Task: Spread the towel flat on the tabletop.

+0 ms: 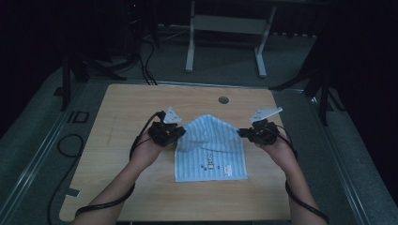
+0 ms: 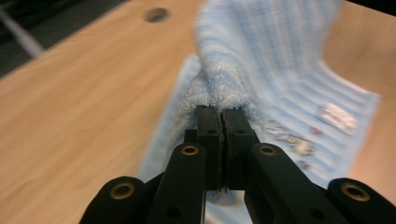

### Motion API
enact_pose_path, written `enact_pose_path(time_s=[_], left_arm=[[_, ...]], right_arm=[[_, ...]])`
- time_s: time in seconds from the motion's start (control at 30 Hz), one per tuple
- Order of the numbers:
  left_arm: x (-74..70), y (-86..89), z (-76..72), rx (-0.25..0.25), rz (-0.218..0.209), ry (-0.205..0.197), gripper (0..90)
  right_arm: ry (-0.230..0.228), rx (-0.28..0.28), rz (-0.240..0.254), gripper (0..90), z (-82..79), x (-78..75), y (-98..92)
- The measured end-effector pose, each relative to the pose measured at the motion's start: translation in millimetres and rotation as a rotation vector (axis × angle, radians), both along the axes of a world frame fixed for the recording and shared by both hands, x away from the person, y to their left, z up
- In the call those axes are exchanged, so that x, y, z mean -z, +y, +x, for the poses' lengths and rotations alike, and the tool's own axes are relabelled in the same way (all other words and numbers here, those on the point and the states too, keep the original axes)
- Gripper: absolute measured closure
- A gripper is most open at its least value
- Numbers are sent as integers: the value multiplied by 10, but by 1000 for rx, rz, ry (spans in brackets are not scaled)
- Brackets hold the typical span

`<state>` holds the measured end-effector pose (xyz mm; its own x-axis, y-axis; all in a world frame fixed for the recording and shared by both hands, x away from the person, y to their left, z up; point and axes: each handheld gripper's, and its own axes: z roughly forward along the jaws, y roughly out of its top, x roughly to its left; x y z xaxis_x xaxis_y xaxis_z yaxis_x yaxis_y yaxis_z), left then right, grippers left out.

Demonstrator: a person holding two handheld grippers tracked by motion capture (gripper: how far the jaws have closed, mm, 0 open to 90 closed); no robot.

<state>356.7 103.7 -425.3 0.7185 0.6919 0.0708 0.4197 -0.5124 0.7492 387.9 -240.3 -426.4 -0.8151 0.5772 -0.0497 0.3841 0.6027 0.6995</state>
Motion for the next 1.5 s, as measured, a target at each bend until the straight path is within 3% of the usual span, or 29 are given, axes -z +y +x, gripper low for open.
enact_pose_path(time_s=[0.03,0.07,0.17,0.2,0.23,0.33,0.4,0.5,0.57,0.7,0.8,0.93,1.07,1.1,1.17,1.2,1.27,1.4,1.5], left_arm=[[0,0,0,0,0,0,872],[22,82,84,-41,23,-11,871],[94,165,199,-71,23,23,870],[190,215,286,-89,25,58,870],[190,215,286,-89,25,58,869],[459,277,417,-130,24,122,868],[557,298,469,-144,21,153,867],[734,291,566,-167,54,201,864],[823,283,618,-159,86,235,862],[919,267,654,-163,102,283,792],[845,314,582,-162,86,253,643],[635,391,410,-152,54,205,599],[512,361,233,-101,33,186,599],[488,274,86,-36,30,190,599],[500,237,43,-20,31,193,599],[565,147,-47,27,14,221,599],[663,67,-113,57,21,242,599],[889,-22,-116,61,37,281,599],[996,-44,-57,51,49,271,599]], right_arm=[[-5,8,1,876,8,-10,-18],[-1,16,6,876,17,-9,-27],[11,25,9,876,43,23,-24],[18,29,9,876,56,52,-13],[18,29,9,876,56,52,-13],[71,22,-7,876,138,257,68],[96,26,-14,875,181,355,104],[127,31,-29,875,247,495,162],[141,36,-44,875,287,583,201],[175,60,-68,828,365,738,245],[174,92,-83,744,374,767,227],[141,111,-62,694,300,643,124],[126,77,-18,679,140,502,82],[128,59,-10,679,84,492,84],[134,38,-8,679,16,503,100],[136,30,-12,682,-25,517,112],[158,4,-13,688,-134,629,154],[180,-8,-18,685,-166,824,218],[192,-5,-27,683,-124,923,262]])
